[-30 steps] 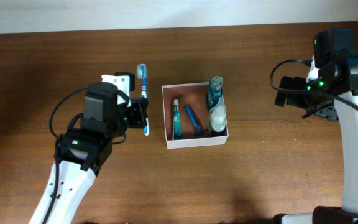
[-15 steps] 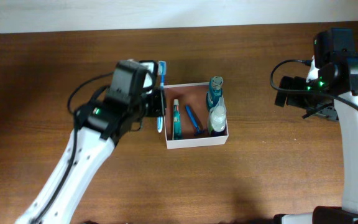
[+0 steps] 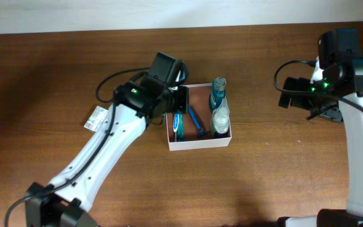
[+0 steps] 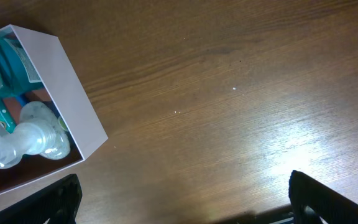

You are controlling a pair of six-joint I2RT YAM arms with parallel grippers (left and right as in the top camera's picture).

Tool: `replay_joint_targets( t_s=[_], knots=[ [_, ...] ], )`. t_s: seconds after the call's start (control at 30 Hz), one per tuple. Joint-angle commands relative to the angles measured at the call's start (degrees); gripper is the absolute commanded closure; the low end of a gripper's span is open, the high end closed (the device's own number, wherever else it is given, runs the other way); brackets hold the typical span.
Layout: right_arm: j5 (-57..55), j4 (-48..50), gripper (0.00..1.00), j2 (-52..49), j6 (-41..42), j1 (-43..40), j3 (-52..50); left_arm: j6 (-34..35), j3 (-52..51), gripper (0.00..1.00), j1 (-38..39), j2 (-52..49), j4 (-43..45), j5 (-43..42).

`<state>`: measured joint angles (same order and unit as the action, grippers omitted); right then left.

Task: Pack container
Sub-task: 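Carry the toothbrush right and lower it into the box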

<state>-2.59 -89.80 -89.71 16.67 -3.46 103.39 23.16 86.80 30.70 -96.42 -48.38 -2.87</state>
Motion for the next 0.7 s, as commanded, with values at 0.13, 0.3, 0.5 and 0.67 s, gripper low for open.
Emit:
replay_joint_targets(
  t_s=[0.13,0.3,0.5,0.67],
  knots=[
    [-0.7,0.0,0.02,1.0,0.1,-0.4,0.8,9.9,1.2,0.99,0.1,-5.4,0.0,1.2],
    [-0.7,0.0,0.02,0.9,0.1,-0.4,0.8,10.8,1.2,0.99,0.1,-9.3,1.1,1.2],
    [-0.7,0.0,0.02,1.0,0.1,-0.4,0.8,10.8,1.2,0.99,0.1,-12.0,1.2,3.2],
    [-0.7,0.0,0.02,0.9,0.1,-0.4,0.8,10.8,1.2,0.99,0.1,-13.1,1.2,4.4]
  ],
)
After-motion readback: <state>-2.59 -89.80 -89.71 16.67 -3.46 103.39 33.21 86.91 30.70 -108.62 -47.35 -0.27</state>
